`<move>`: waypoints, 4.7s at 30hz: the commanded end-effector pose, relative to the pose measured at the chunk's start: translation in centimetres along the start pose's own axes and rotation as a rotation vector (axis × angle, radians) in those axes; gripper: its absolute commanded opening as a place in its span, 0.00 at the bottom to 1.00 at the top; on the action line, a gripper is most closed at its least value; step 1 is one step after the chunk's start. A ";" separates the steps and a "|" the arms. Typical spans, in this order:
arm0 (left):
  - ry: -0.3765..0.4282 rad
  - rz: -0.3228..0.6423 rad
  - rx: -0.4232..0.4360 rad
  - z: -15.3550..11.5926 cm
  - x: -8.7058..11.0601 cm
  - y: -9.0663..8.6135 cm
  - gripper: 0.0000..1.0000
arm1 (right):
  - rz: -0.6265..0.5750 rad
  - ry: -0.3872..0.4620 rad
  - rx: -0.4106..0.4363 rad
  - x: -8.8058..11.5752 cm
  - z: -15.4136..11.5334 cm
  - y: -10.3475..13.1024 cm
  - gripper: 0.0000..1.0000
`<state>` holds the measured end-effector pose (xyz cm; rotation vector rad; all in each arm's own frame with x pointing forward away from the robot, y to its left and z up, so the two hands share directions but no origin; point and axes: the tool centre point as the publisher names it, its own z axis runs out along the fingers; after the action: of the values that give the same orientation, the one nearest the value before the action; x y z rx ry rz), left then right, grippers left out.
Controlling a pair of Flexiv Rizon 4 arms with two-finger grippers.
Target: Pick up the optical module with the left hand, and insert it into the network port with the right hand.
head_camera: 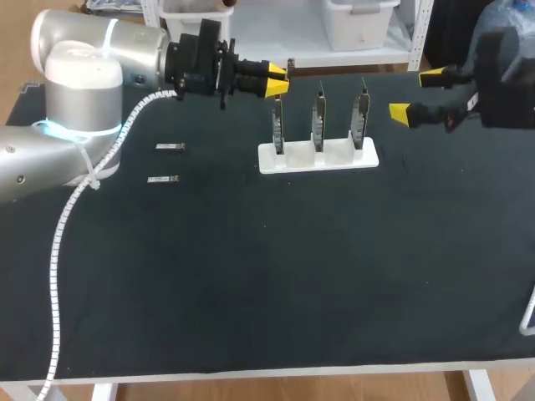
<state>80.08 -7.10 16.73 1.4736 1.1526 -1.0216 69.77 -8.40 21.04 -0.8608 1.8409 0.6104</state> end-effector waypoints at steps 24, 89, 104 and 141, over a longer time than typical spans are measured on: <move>0.001 0.000 0.005 0.1 0.0 0.2 0.00 | -0.420 -0.152 -0.581 -7.7 9.5 2.3 1.00; 0.001 0.000 0.005 0.1 0.0 0.2 0.00 | -0.386 -0.173 -0.634 -8.0 9.9 2.9 1.00; 0.001 0.000 0.005 0.1 0.0 0.2 0.00 | -0.379 -0.176 -0.638 -7.7 9.9 3.1 1.00; 0.001 0.000 0.005 0.1 0.0 0.2 0.00 | -0.323 -0.245 -0.738 -7.1 14.8 4.8 1.00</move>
<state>80.09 -7.10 16.72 1.4737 1.1525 -1.0216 75.52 7.04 22.11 -1.4460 1.2163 1.1412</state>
